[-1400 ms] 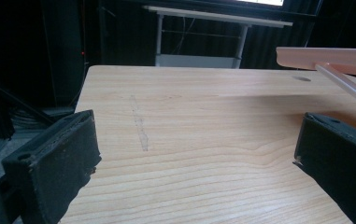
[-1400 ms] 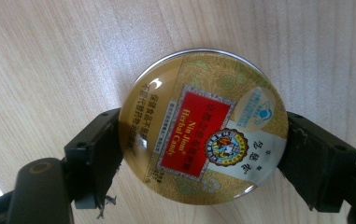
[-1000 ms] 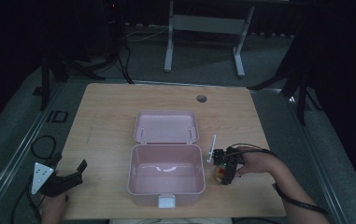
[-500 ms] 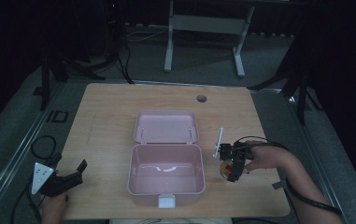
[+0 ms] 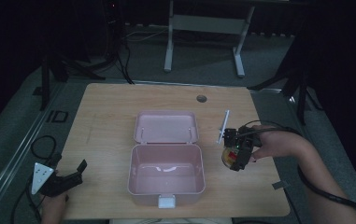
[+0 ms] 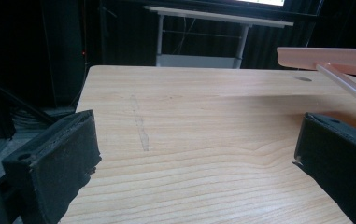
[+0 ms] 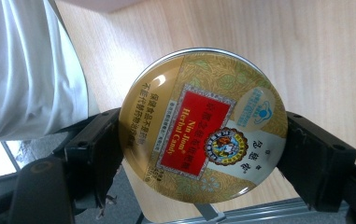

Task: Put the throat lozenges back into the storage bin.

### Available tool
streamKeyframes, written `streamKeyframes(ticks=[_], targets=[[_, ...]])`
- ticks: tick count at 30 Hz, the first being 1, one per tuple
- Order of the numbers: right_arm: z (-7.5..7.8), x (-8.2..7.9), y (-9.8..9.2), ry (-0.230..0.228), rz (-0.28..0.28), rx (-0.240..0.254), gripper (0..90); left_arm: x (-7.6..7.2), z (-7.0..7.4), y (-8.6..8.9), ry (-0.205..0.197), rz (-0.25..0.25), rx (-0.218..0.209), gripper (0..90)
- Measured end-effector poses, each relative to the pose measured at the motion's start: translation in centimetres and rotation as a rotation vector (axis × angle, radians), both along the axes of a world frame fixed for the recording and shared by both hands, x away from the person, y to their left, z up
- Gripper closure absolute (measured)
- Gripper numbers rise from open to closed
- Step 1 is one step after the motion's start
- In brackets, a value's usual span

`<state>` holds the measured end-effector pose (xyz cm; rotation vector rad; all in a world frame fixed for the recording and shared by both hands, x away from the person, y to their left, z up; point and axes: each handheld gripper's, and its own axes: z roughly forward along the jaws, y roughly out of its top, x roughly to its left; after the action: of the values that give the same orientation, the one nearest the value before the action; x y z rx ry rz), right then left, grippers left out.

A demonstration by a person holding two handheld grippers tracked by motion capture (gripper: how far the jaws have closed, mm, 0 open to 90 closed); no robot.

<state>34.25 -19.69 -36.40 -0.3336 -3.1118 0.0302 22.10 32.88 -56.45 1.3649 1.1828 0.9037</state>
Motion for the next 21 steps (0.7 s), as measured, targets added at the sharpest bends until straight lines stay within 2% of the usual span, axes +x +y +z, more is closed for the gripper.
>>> streamKeyframes(ticks=[5, 16, 21], targets=[[0.7, -0.1, 1.0, -0.001, -0.004, 0.012, 20.1, 0.0, 0.0, 0.0, 0.0, 0.0, -0.001, 0.4], [1.3, -0.5, 4.4, 0.005, 0.05, 0.014, 20.2, 0.0, 0.0, 0.0, 0.001, -0.001, -0.001, 0.4], [1.1, -0.6, 6.5, 0.015, 0.095, 0.026, 20.2, 0.0, 0.0, 0.0, 0.0, -0.001, -0.003, 0.4]])
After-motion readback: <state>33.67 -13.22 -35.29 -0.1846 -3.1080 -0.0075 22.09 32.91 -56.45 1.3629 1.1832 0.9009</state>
